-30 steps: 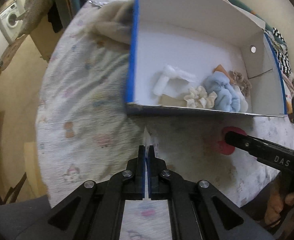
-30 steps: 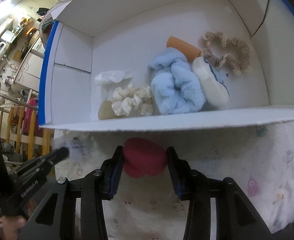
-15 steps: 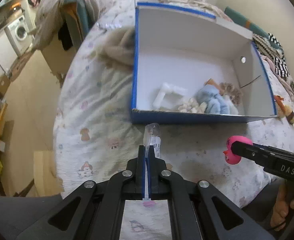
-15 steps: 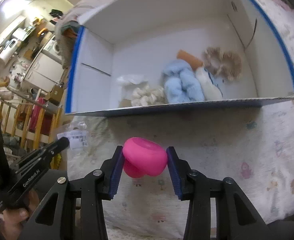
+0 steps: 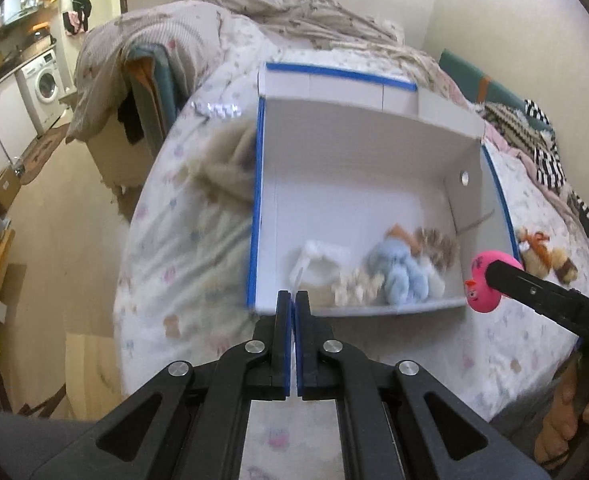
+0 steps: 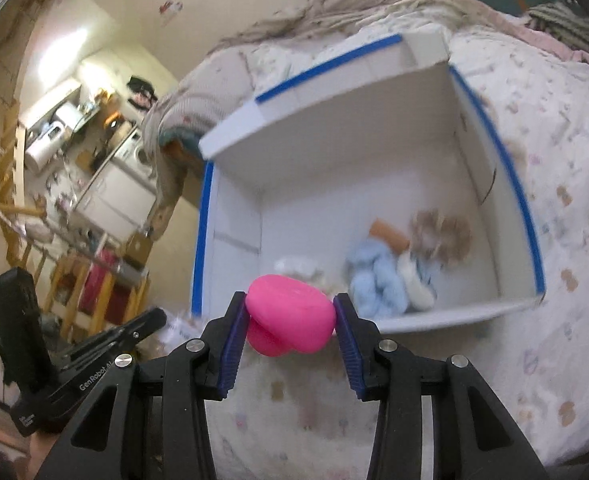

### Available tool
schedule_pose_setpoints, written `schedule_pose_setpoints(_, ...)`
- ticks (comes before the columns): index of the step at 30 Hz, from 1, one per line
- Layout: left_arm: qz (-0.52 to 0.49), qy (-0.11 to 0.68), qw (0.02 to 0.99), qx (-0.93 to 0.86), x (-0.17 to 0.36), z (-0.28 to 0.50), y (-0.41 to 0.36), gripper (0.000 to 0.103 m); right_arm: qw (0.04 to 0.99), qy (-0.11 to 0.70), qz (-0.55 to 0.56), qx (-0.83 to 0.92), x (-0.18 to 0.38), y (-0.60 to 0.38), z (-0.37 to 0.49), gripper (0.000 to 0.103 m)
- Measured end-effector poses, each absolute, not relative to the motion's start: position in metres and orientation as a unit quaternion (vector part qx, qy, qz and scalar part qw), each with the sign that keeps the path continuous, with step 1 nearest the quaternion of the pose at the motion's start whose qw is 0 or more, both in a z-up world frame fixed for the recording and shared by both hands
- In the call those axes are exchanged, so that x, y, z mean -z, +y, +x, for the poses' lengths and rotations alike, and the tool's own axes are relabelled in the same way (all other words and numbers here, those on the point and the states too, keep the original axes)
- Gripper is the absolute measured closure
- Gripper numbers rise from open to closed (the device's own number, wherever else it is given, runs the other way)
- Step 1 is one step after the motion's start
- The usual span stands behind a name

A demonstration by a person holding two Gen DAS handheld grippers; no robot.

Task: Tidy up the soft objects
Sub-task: 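Carry the pink item into the box with the right gripper while the left gripper carries the clear packet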

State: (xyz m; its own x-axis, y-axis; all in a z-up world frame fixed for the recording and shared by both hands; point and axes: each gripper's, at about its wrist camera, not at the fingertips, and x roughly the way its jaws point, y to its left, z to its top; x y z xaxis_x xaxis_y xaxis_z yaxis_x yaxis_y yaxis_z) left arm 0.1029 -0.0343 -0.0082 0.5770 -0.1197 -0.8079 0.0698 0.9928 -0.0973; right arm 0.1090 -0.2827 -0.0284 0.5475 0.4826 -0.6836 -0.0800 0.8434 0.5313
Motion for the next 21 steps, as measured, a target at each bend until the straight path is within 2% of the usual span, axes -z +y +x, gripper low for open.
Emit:
schedule_pose_setpoints(13,0.014,0.430,0.899,0.082,-0.015,0.172,-0.068,0.101,0.857,0.444,0.226,-0.132,0.018,-0.311,0.182,0.058)
schedule_pose_setpoints(21,0.016,0.452,0.887,0.094,0.017,0.225,-0.083,0.101,0.857,0.477,0.175,-0.090,0.044,-0.317,0.228,0.058)
